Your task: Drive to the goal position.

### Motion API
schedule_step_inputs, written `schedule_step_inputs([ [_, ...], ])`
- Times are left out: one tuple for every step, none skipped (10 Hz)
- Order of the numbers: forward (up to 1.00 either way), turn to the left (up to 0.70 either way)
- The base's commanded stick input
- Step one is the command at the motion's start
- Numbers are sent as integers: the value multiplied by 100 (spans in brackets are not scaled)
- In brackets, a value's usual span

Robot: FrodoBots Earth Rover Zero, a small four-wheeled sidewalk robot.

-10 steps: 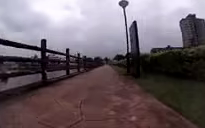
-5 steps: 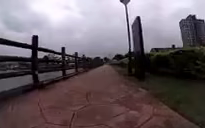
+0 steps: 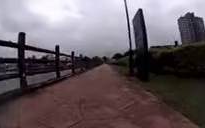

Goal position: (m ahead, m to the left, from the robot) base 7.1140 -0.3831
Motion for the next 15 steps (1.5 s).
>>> schedule_step_inputs([
  [100,0],
  [100,0],
  [100,0],
  [100,0],
  [100,0],
  [100,0],
  [100,0],
  [100,0],
  [100,0],
  [100,0],
  [100,0],
  [100,0],
  [100,0],
  [100,0],
  [100,0],
])
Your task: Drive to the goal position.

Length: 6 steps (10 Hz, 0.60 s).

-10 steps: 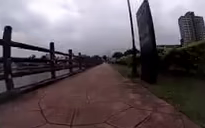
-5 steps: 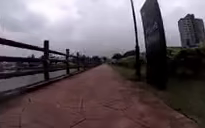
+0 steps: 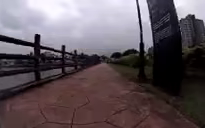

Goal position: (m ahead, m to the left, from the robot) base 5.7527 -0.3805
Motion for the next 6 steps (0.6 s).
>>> schedule_step_inputs([
  [100,0],
  [100,0],
  [100,0],
  [100,0],
  [100,0],
  [100,0],
])
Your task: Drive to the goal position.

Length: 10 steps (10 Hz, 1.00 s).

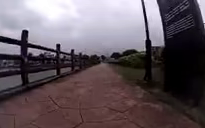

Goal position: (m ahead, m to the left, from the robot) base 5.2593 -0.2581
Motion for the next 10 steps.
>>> schedule_step_inputs([
  [100,0],
  [100,0],
  [100,0],
  [100,0],
  [100,0],
  [100,0],
  [100,0],
  [100,0],
  [100,0],
  [100,8],
])
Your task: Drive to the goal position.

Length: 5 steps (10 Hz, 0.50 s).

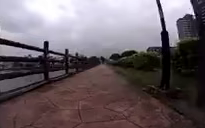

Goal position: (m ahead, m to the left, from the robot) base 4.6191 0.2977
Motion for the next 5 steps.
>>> schedule_step_inputs([
  [100,27],
  [100,39],
  [100,40],
  [100,40],
  [100,16],
])
